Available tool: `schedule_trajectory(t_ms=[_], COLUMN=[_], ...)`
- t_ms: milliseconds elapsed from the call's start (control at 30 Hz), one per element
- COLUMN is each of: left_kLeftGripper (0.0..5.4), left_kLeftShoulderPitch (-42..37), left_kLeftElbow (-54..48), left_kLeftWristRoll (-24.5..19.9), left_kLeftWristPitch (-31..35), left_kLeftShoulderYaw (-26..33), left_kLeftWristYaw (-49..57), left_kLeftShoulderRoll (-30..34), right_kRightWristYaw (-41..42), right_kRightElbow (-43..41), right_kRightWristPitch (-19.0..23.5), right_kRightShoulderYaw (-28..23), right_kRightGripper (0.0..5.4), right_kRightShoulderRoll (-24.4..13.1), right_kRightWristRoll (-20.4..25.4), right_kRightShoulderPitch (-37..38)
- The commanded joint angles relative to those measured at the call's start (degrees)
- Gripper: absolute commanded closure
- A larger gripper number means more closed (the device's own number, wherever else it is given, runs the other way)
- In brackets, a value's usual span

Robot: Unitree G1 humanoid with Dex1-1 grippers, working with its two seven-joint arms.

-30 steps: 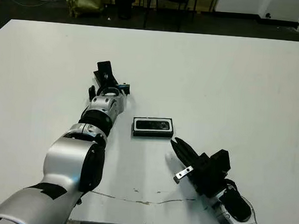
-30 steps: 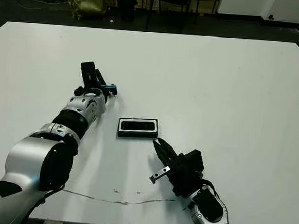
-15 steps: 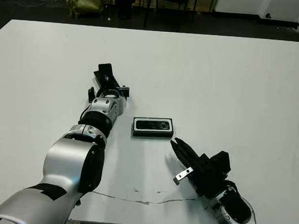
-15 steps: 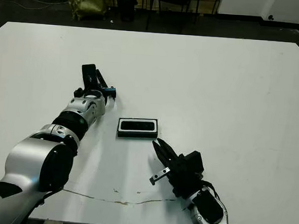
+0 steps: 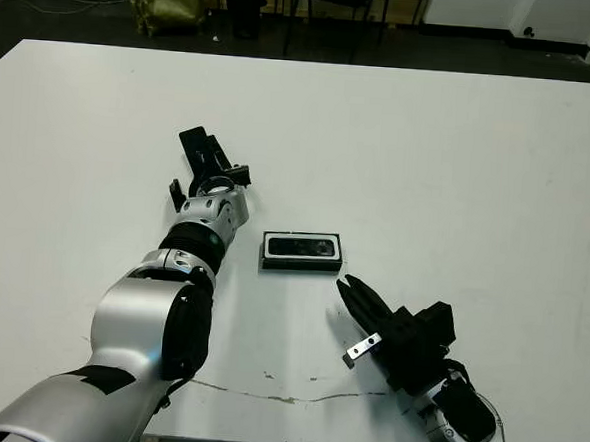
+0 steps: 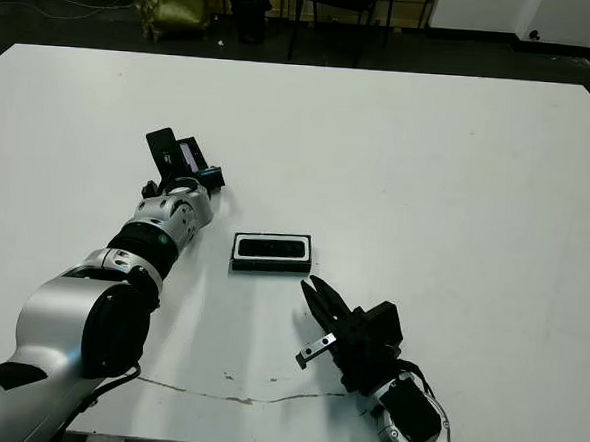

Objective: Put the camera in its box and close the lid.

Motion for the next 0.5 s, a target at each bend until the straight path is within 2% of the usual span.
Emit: schedule_trajectory(t_ms=[33,100,200,267,333,500], left_kLeftGripper=[0.56,0.52,0.02,0.11,0.52,0.78], left_kLeftShoulderPitch=[2.45,2.06,1.83,1.99,2.25,2.2], left_kLeftElbow=[1.31,1.75,1.91,1.52,1.24,2.69], left_kLeftWristRoll=[-0.4,0.25,1.43,1.19,1.81,5.84], left_kLeftWristPitch=[1.92,2.69,3.7,3.44,2.89,2.66], left_kLeftShoulderYaw=[-0.08,-0.76,-2.11,-1.99,-2.68,-6.61], left_kLeftWristYaw=[-0.45,-0.38,-1.06,-1.51,-1.5,-1.31], left_kLeftShoulderRoll=[-0.49,-0.32,0.02,-0.1,-0.33,-0.09], right_kRightWristYaw=[0.23,0.65,0.43,-0.07,-0.36,-1.08], right_kRightElbow=[0.84,1.5,1.4,0.84,0.43,-0.43], right_kRightWristPitch=[0.07,-1.04,-1.49,-0.47,0.4,2.95], right_kRightShoulderYaw=[-0.27,-0.23,-0.04,-0.03,-0.08,-0.17], right_kRightGripper=[5.4,5.4,5.4,5.4,5.4,5.4], right_kRightShoulderRoll=[-0.45,-0.64,-1.02,-0.93,-0.61,-0.03], right_kRightWristRoll=[0.29,-0.01,-1.3,-1.54,-1.17,0.13], right_kRightShoulderPitch=[0.33,0.14,0.11,0.35,0.63,1.04])
